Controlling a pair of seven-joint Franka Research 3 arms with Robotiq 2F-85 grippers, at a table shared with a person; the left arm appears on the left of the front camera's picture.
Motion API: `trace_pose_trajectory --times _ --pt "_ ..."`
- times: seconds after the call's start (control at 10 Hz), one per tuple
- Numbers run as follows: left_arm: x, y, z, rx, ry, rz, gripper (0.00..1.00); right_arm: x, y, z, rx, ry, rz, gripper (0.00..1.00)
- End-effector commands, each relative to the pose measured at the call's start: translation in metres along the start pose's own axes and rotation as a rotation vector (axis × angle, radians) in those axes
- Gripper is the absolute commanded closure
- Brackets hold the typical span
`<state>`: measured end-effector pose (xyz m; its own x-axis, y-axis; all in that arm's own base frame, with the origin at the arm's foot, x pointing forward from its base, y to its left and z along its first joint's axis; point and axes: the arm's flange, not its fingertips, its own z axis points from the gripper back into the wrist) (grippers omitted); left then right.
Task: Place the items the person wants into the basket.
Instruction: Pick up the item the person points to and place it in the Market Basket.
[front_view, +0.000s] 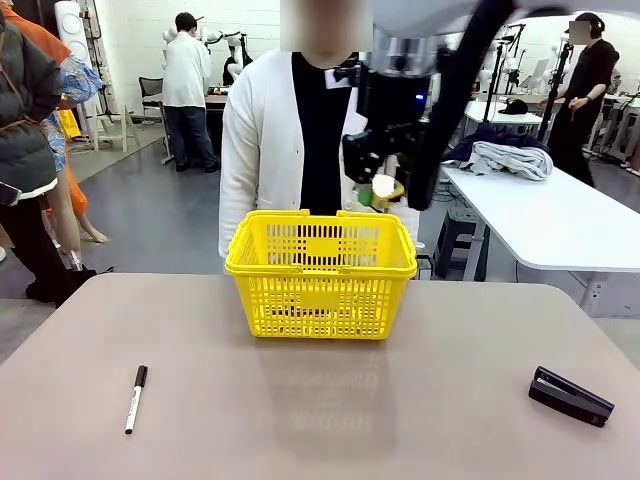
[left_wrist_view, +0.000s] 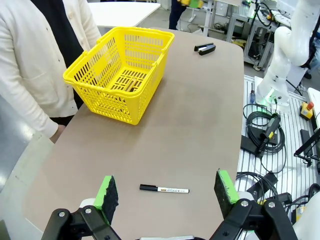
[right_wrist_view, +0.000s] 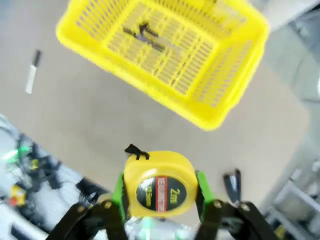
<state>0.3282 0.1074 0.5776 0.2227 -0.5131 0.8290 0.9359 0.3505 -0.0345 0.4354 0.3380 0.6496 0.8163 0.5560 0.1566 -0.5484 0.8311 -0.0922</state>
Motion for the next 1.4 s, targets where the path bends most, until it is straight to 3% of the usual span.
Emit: trace_pose_trajectory --times 0.0,0.3,0.5,0.9,1.3 --pt "-0.001 0.001 0.001 -0.002 -0.024 -0.016 0.00 0.046 0.011 0.010 -0.017 0.021 0.057 0.37" --pt "-0.001 0.001 0.001 -0.002 -0.024 -0.016 0.00 0.095 0.004 -0.028 0.003 0.053 0.040 0.37" --pt "-0.001 0.001 0.001 -0.002 -0.024 -0.016 0.00 0.074 0.006 -0.033 0.017 0.030 0.055 0.37" --pt "-0.001 0.001 0.001 -0.002 -0.024 -0.016 0.00 0.074 0.006 -0.033 0.017 0.030 0.055 0.37" --pt "-0.001 0.001 0.001 -0.002 -0.024 -0.016 0.00 0.100 -0.026 -0.073 0.126 -0.013 0.065 0.37"
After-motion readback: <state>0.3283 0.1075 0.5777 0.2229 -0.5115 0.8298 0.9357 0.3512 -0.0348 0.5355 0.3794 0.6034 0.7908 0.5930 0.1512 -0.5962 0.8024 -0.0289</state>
